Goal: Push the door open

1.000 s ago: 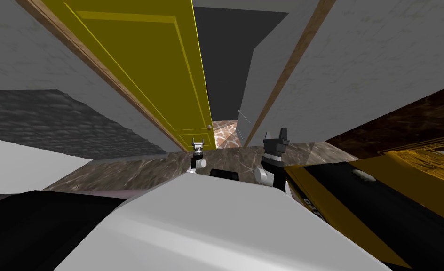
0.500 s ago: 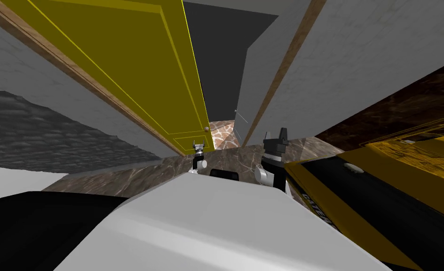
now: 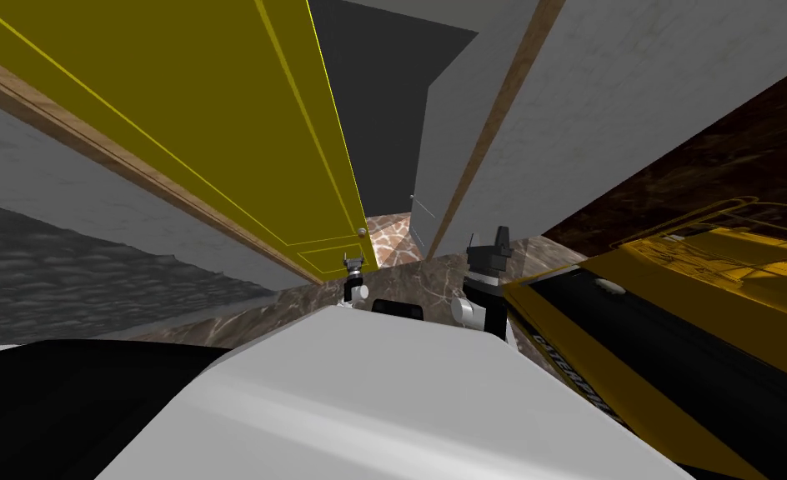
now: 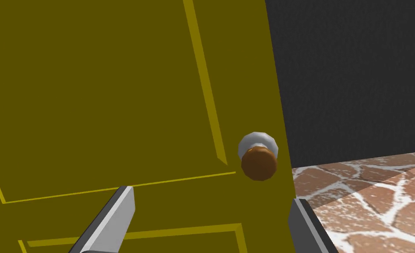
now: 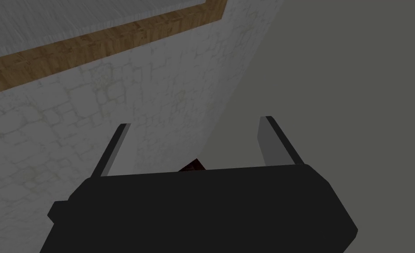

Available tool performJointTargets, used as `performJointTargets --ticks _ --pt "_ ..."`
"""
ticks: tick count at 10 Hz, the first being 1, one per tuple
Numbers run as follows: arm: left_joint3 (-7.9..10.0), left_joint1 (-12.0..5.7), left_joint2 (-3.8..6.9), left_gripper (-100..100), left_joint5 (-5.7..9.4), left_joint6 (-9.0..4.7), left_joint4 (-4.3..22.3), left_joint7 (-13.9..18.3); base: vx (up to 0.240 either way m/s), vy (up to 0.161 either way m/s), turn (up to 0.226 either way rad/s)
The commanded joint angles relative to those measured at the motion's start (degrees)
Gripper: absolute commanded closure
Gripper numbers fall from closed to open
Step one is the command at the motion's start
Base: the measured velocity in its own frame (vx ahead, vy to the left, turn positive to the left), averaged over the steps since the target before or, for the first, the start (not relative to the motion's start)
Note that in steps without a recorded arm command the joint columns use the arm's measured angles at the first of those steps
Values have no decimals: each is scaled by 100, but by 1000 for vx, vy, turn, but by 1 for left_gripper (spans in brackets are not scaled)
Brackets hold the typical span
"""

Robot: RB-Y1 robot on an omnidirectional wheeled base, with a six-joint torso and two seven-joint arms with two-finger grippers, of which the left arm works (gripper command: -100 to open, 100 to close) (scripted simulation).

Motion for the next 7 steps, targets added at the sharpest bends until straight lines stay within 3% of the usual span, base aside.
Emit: performJointTargets --ticks 1,4,7 --pt "-4 -52 -29 -100 97 -48 183 156 78 68 -126" --pt "-16 -168 -111 -100 301 -161 594 473 76 72 -141" --pt "-29 -289 -216 -100 515 -279 1023 805 116 129 -187"
